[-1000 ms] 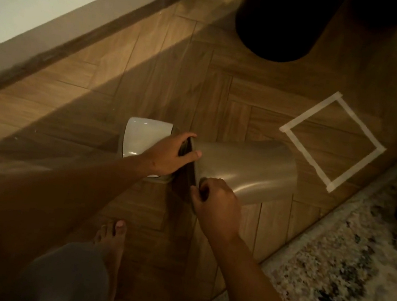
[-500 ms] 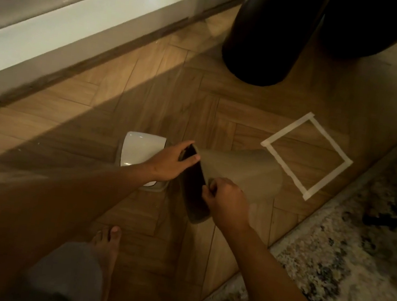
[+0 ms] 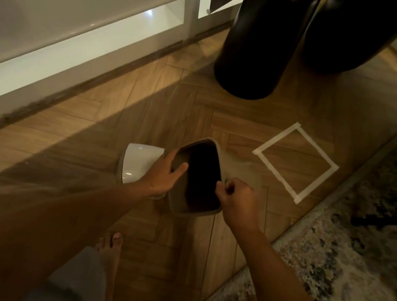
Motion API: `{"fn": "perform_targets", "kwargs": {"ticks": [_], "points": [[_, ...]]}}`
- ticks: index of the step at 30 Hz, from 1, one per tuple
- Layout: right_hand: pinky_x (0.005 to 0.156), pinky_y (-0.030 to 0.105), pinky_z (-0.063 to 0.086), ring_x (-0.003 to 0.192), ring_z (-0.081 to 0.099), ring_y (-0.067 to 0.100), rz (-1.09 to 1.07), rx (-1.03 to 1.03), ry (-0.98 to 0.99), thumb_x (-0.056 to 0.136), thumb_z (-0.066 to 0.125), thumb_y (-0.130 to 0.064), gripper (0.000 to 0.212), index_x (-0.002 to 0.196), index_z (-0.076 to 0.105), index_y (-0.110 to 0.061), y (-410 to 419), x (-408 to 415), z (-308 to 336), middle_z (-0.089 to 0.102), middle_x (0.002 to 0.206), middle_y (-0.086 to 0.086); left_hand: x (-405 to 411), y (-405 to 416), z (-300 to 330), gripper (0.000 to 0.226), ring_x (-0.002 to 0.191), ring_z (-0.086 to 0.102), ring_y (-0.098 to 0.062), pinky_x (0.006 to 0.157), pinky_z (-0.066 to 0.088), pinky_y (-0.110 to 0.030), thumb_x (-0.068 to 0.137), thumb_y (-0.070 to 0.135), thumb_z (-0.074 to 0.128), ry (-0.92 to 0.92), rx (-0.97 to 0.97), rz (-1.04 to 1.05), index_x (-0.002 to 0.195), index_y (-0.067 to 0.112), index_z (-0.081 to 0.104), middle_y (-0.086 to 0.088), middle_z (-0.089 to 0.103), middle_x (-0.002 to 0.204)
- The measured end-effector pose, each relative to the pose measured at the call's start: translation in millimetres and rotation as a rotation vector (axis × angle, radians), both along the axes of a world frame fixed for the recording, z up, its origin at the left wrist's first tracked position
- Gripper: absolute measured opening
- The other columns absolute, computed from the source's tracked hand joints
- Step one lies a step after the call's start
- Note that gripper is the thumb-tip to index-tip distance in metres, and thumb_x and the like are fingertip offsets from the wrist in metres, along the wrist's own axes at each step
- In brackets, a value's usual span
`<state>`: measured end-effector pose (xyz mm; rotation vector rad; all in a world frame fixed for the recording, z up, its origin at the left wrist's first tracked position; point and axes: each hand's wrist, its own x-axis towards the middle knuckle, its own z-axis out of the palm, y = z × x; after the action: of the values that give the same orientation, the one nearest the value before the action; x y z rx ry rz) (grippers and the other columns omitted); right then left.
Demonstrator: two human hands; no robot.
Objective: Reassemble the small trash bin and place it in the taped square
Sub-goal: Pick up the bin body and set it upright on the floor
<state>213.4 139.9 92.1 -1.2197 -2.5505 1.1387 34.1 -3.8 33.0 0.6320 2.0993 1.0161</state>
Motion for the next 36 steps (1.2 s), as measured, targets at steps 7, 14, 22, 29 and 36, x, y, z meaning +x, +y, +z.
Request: {"fn": "perform_targets", "kwargs": {"ticks": [7, 14, 22, 29, 36], "points": [[0.051, 0.029, 0.043, 0.052, 0.052, 0.010, -0.216, -0.149, 0.130, 0.100, 0.065, -0.030, 0.035, 0.071, 0.059, -0.012, -2, 19, 2, 0.056, 0.059, 0.000, 5, -5, 0, 0.059, 0.123, 0.053, -0.016, 0.101, 0.047, -0.037, 0.097, 0.050, 0.051, -0.008, 0.018, 0.107, 0.149, 0.024, 0.037, 0.000, 0.055, 0.140], [0.054, 0.030, 0.043, 0.055, 0.052, 0.012, -0.270, -0.209, 0.138, 0.102, 0.062, -0.031, 0.037, 0.076, 0.061, -0.005, 2, 39, -2, 0.058, 0.064, 0.009, 11, 7, 10, 0.046, 0.112, 0.059, -0.015, 0.083, 0.045, -0.026, 0.104, 0.033, 0.045, 0.010, 0.040, 0.062, 0.149, 0.031, 0.035, 0.002, 0.061, 0.127], [0.048, 0.014, 0.047, 0.065, 0.066, 0.013, -0.360, -0.193, 0.143, 0.104, 0.059, -0.032, 0.028, 0.087, 0.062, -0.010, 8, 55, -11, 0.068, 0.074, 0.006, 26, 12, 19, 0.070, 0.129, 0.054, -0.024, 0.102, 0.050, -0.042, 0.100, 0.036, 0.052, 0.052, 0.018, -0.085, 0.157, 0.033, 0.012, -0.005, 0.051, 0.147], [0.050, 0.015, 0.046, 0.066, 0.065, 0.008, -0.406, -0.165, 0.146, 0.105, 0.059, -0.027, 0.026, 0.081, 0.056, -0.019, 4, 70, -20, 0.064, 0.074, -0.003, 28, 15, 25, 0.082, 0.133, 0.051, -0.025, 0.107, 0.046, -0.040, 0.098, 0.030, 0.057, 0.042, -0.028, -0.194, 0.159, 0.033, 0.003, -0.005, 0.048, 0.151], [0.066, 0.026, 0.049, 0.088, 0.068, 0.013, -0.431, -0.211, 0.088, 0.105, 0.059, -0.030, 0.023, 0.110, 0.063, -0.008, -1, 90, -28, 0.066, 0.095, -0.005, 28, 18, 38, 0.087, 0.128, 0.055, -0.025, 0.100, 0.050, -0.036, 0.096, 0.035, 0.062, 0.000, -0.030, -0.335, 0.158, 0.038, 0.001, -0.006, 0.047, 0.151]]}}
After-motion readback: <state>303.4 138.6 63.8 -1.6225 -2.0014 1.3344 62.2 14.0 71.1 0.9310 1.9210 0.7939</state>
